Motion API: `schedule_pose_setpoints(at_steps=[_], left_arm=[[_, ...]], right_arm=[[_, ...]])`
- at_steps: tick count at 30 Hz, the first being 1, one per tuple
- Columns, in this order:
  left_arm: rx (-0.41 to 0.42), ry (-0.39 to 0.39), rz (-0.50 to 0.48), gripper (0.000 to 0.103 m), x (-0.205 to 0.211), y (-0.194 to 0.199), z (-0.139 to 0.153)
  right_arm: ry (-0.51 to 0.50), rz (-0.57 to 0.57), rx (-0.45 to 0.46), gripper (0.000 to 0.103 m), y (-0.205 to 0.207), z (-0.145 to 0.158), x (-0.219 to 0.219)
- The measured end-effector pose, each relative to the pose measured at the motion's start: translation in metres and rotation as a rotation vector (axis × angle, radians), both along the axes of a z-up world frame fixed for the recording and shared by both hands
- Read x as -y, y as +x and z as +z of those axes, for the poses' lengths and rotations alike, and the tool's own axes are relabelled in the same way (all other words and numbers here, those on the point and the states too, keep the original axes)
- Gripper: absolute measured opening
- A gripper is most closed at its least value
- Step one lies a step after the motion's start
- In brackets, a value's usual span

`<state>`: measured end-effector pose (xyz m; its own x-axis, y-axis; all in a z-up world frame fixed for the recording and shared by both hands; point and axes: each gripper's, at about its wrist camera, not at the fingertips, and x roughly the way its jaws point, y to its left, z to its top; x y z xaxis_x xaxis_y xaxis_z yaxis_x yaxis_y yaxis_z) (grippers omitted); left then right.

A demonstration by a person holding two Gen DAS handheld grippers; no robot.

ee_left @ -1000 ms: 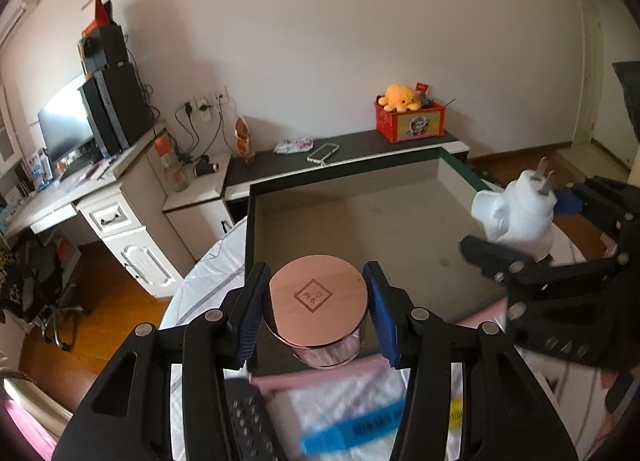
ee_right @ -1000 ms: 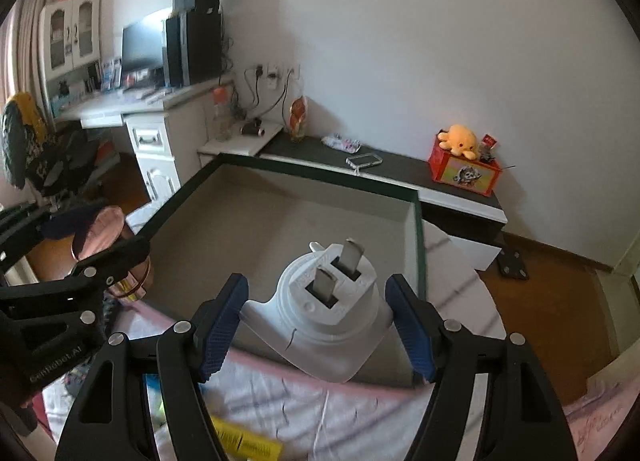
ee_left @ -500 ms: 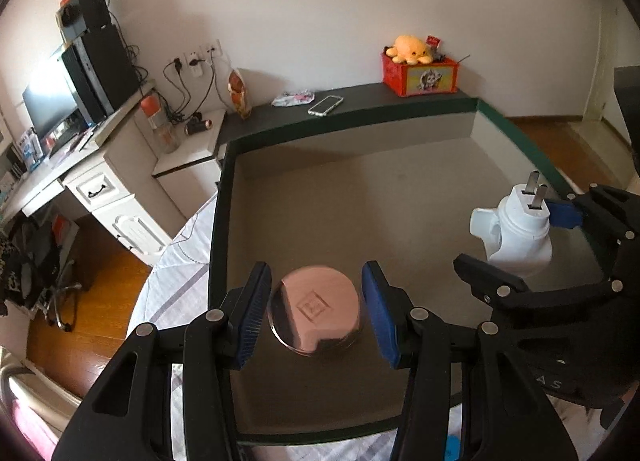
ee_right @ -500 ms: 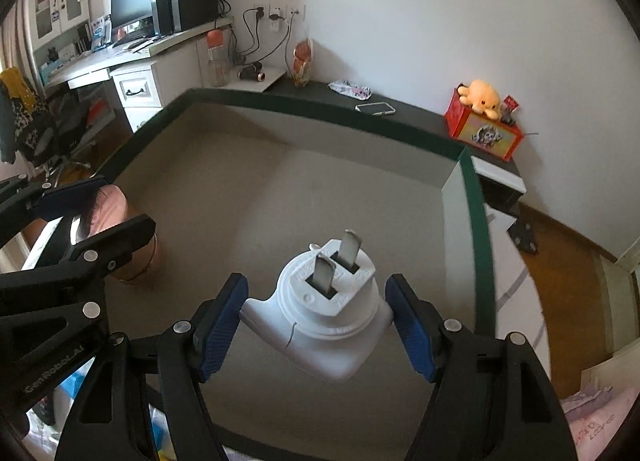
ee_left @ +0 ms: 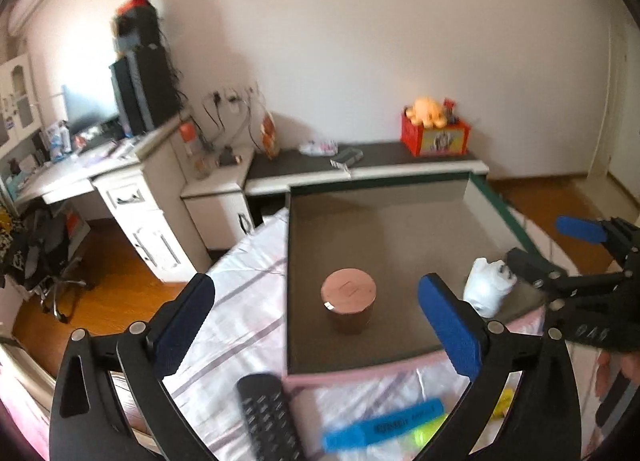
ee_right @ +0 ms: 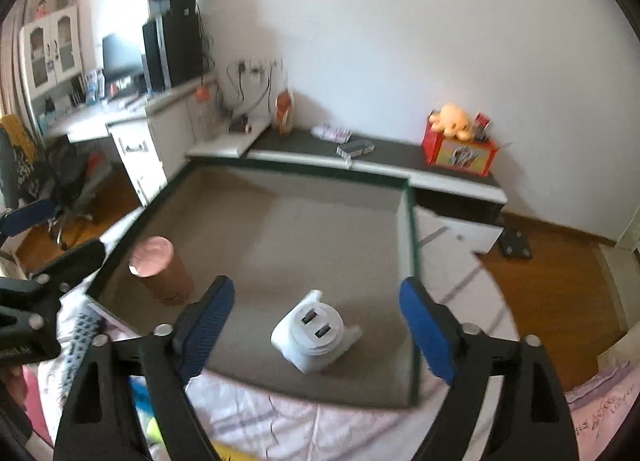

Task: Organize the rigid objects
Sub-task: 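Lower the jar and plug into the pink box and open both tools, then withdraw both tools from the box back over the bed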

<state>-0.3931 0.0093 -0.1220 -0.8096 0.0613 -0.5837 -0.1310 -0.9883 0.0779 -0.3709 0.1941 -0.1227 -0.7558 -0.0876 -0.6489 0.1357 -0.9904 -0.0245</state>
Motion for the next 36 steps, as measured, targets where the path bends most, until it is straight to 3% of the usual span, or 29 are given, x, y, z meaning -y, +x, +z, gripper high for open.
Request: schedule_pose_setpoints(at_steps=[2,9,21,36], left_arm=[[-0.040,0.013,0.015,0.103,0.008,0.025,0.011],[-0.138,0.034,0.036,0.103,0.026,0.107,0.032],[-0.228,0.010,0.029,0.103,0.034,0.223,0.035],[-0.246,-0.010,0.025,0.103,0.032,0.260,0.039]], right_arm=[[-0.015,-0.013,-0.049,0.103,0.023,0.015,-0.005],[-0.021,-0.055,-0.183,0.103,0.103,0.050,-0.013],[0.013,-0.144,-0.304,0.103,0.221,0.059,-0.020],[0.022,-0.150,-0.321,0.103,0.266,0.062,-0.015]])
